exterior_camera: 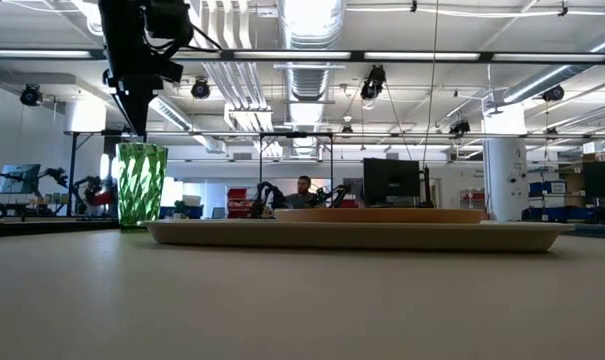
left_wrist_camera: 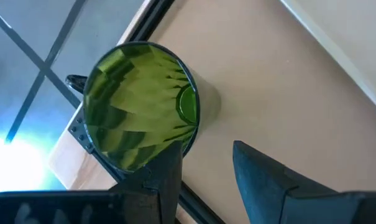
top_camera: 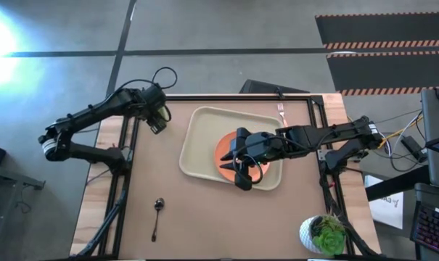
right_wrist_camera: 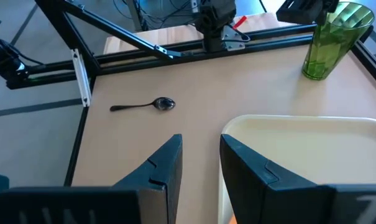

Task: Pick and place plate/cup/fork/spoon on tray
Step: Put the green glass on the the light brown serving tray to the top right of the orange plate

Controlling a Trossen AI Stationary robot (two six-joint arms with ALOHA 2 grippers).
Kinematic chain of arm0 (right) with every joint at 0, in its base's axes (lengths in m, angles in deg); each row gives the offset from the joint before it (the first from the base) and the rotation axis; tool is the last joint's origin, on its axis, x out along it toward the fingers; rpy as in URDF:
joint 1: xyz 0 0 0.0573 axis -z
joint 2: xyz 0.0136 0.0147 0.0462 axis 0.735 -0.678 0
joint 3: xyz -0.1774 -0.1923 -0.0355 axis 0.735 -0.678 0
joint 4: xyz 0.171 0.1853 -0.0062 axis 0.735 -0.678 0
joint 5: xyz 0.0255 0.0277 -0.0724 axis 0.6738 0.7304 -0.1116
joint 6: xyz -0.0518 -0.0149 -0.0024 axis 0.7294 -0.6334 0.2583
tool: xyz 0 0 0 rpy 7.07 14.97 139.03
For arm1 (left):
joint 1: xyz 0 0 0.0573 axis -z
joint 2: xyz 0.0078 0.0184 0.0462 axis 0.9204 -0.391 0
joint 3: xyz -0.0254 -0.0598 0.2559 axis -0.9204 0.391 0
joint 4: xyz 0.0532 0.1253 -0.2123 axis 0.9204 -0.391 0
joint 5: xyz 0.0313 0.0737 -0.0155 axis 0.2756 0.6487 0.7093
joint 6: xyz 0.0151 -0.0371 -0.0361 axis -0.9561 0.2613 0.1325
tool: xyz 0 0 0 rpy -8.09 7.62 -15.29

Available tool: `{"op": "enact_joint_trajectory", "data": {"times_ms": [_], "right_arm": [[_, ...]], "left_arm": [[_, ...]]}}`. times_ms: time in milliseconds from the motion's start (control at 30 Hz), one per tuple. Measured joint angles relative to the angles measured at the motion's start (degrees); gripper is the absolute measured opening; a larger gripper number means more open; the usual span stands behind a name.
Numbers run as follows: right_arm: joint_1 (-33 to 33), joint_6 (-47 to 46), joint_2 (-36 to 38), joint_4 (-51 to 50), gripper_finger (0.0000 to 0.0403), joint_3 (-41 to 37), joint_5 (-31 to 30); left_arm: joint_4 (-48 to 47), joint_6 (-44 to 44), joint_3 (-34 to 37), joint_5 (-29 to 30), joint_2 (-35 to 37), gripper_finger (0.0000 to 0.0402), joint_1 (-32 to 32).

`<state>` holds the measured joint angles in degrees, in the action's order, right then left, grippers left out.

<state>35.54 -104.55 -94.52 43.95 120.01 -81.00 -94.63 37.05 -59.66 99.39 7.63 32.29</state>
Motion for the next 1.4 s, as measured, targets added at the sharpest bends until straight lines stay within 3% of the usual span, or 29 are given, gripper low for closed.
{"op": "enact_joint_trajectory", "data": {"times_ms": [467,900,1000,1167,1400], "right_arm": [[0.00,0.00,0.00,0.09,0.0095,-0.02,0.00],[0.00,0.00,0.00,0.27,0.0095,-0.02,-0.01],[0.00,0.00,0.00,0.28,0.0095,-0.02,-0.02],[0.00,0.04,0.00,0.28,0.0095,-0.02,-0.02],[0.00,0.19,0.00,0.28,0.0095,-0.02,-0.02]], "left_arm": [[0.00,-1.83,0.17,-0.03,-4.56,0.0125,-4.34],[0.40,-4.70,1.00,-0.05,-8.98,0.0124,-4.71],[0.42,-4.81,0.93,0.07,-9.70,0.0104,-4.71],[0.84,-5.90,0.85,-0.04,-9.75,0.0013,-4.69],[0.70,-5.64,-1.40,-0.82,-8.60,0.0001,-3.39]]}}
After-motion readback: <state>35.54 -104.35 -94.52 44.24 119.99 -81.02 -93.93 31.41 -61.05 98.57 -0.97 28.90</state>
